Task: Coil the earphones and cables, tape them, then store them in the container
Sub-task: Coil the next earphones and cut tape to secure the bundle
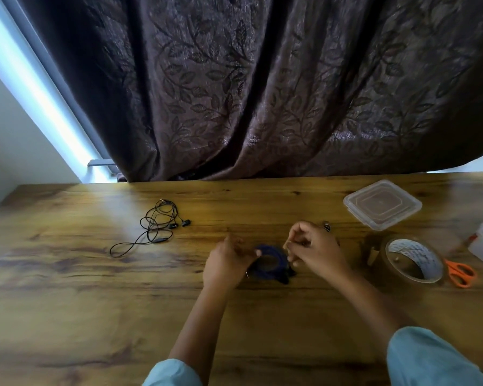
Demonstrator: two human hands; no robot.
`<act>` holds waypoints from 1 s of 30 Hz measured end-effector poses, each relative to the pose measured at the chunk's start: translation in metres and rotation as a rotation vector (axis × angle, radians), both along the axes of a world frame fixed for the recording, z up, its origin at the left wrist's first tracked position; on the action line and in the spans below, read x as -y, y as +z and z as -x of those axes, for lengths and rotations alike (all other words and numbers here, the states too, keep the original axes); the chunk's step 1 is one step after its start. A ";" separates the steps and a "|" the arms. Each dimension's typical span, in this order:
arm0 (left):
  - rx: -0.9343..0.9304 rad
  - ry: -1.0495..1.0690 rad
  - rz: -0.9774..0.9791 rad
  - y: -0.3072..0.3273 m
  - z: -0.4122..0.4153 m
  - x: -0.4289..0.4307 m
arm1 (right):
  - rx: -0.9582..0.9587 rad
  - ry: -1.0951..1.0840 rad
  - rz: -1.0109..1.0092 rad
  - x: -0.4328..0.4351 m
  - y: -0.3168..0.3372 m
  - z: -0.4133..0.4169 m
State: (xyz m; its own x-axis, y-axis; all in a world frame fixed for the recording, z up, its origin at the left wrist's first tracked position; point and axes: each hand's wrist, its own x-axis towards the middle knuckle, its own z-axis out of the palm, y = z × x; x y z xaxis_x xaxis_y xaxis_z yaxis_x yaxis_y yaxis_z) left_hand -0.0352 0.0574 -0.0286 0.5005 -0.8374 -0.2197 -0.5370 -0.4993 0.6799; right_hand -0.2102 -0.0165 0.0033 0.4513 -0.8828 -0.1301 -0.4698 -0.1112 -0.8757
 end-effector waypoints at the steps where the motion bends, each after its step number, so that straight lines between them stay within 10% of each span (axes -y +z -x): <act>1: 0.079 -0.019 -0.054 -0.001 0.006 0.002 | 0.010 -0.008 -0.018 -0.003 -0.004 -0.003; 12: 0.489 -0.151 -0.175 -0.003 0.040 0.003 | -0.165 0.007 0.016 -0.021 -0.019 -0.023; 30: -0.396 -0.213 0.256 -0.001 0.026 0.005 | 0.097 -0.312 -0.322 -0.022 -0.012 -0.036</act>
State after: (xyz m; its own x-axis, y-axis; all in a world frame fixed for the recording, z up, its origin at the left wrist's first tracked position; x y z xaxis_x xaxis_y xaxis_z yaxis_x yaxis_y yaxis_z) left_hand -0.0613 0.0525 -0.0294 0.2325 -0.9635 -0.1324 -0.2853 -0.1977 0.9378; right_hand -0.1746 0.0052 -0.0089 0.1939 -0.9000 -0.3904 -0.3514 0.3078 -0.8842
